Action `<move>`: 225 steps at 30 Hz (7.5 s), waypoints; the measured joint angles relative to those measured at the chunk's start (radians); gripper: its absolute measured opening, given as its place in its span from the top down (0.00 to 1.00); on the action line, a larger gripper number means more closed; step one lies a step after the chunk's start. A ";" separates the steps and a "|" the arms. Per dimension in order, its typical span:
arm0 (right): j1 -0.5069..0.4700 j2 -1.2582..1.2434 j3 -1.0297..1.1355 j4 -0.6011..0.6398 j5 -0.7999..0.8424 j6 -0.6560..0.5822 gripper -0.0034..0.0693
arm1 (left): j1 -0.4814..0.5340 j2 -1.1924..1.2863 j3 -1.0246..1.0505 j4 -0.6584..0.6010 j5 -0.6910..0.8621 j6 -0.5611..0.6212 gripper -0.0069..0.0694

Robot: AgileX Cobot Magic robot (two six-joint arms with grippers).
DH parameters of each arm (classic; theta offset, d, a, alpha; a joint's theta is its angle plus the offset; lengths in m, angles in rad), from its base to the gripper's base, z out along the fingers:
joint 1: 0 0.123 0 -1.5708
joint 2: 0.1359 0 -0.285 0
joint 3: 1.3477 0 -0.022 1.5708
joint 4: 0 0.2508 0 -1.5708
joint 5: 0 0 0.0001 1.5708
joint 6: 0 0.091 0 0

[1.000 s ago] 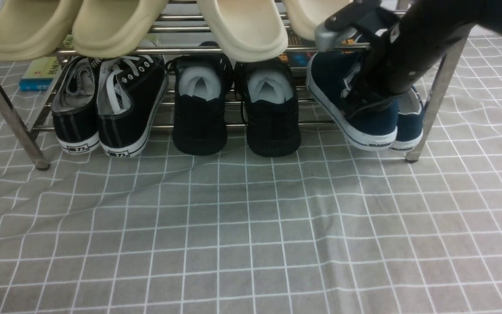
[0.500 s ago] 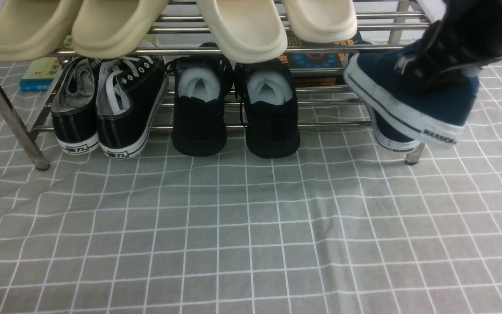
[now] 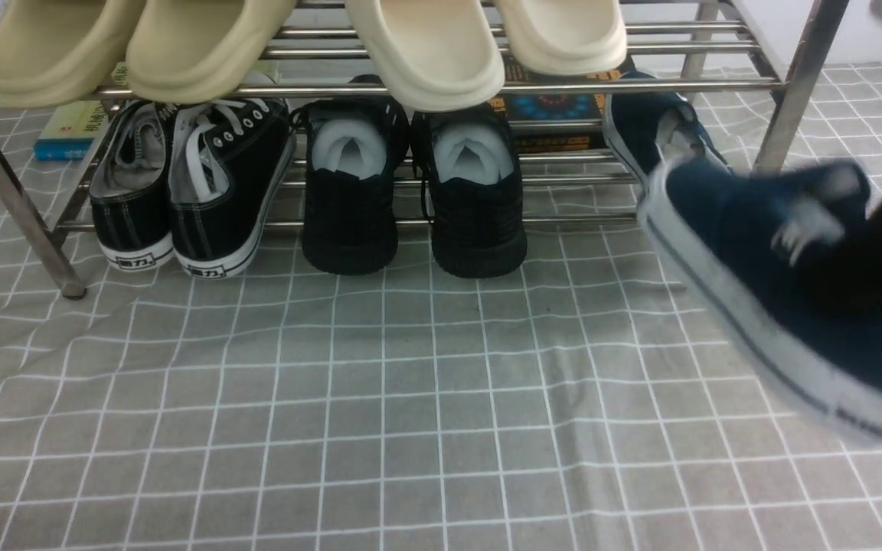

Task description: Take the shoes off the shelf with your hand from the grey coffee tablecloth.

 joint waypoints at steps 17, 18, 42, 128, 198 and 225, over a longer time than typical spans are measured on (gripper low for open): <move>0.358 0.294 0.040 -0.191 -0.140 0.162 0.90 | 0.000 0.000 0.000 0.000 0.000 0.000 0.59; 0.363 0.319 0.040 -0.218 -0.163 0.180 0.90 | 0.000 0.000 0.000 0.000 0.000 0.000 0.59; 0.368 0.431 0.040 -0.300 -0.382 0.276 0.89 | 0.000 0.000 0.000 0.000 0.000 0.000 0.59; 0.171 0.516 0.007 -0.303 -0.114 0.353 0.92 | 0.000 0.000 0.000 0.000 0.000 0.000 0.59; 0.170 -0.486 0.875 -0.409 -1.230 0.257 0.95 | 0.000 0.000 0.000 0.000 0.000 0.000 0.59; 0.024 -0.682 1.056 -0.409 -1.246 0.223 0.92 | 0.000 0.000 0.000 0.000 0.000 0.000 0.59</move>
